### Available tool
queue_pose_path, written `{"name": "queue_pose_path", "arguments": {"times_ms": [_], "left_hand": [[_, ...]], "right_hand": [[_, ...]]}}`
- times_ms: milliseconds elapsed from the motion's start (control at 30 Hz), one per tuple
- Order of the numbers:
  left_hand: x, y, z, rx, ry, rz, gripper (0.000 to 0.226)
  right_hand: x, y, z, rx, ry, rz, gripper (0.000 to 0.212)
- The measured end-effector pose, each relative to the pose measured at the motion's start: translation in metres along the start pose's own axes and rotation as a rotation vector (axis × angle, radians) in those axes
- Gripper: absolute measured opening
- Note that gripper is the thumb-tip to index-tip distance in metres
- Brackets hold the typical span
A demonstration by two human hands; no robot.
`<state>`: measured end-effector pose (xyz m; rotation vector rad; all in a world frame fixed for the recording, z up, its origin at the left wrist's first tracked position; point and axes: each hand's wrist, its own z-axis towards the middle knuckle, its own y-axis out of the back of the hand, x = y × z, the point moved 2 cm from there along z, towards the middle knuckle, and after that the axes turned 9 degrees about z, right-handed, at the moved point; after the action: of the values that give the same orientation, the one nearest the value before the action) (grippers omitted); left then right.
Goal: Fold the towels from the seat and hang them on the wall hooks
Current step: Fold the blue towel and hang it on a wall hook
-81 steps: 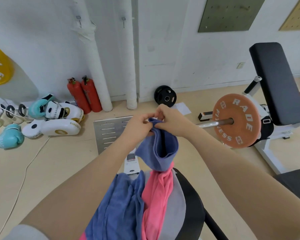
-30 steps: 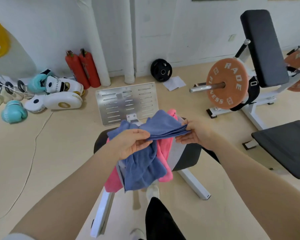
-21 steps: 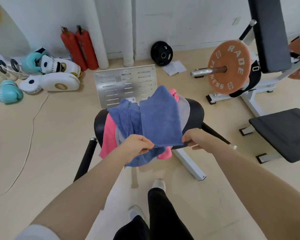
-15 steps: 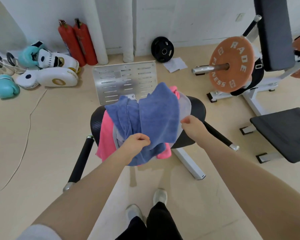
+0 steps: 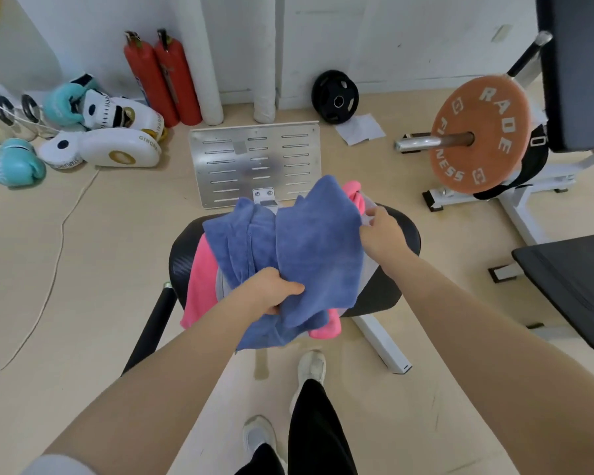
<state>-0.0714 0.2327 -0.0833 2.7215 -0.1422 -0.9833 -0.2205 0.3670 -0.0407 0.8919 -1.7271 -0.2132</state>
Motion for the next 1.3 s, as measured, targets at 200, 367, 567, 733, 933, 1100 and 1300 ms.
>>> {"name": "queue_pose_path", "arguments": {"times_ms": [200,367,567,733,933,1100,1300], "left_hand": [[-0.075,0.056,0.021,-0.410,-0.103,0.595,0.023],[-0.103,0.069,0.069,-0.426,-0.126,0.256,0.024],[-0.075,0.072,0.106,-0.322,-0.010,0.270,0.029],[-0.083,0.072,0.108,-0.285,0.068,0.244,0.027],[-0.089,0.070,0.095,-0.215,-0.023,-0.294,0.059],[-0.096,0.065,0.089,-0.016,-0.189,-0.604,0.028],[-0.113,0.057,0.074,0.052,-0.132,-0.745,0.023]], "right_hand": [[0.032,-0.007,0.069,0.113,0.148,-0.148,0.031],[0.038,-0.023,0.117,0.274,0.018,-0.326,0.021],[0.027,-0.030,0.135,0.352,-0.262,-0.035,0.049],[0.023,-0.021,0.136,0.496,-0.220,0.163,0.025],[0.034,0.016,0.115,0.888,-0.191,0.762,0.044],[0.024,0.038,0.106,0.993,-0.300,0.853,0.060],[0.030,0.044,0.106,1.075,-0.295,0.824,0.073]]}}
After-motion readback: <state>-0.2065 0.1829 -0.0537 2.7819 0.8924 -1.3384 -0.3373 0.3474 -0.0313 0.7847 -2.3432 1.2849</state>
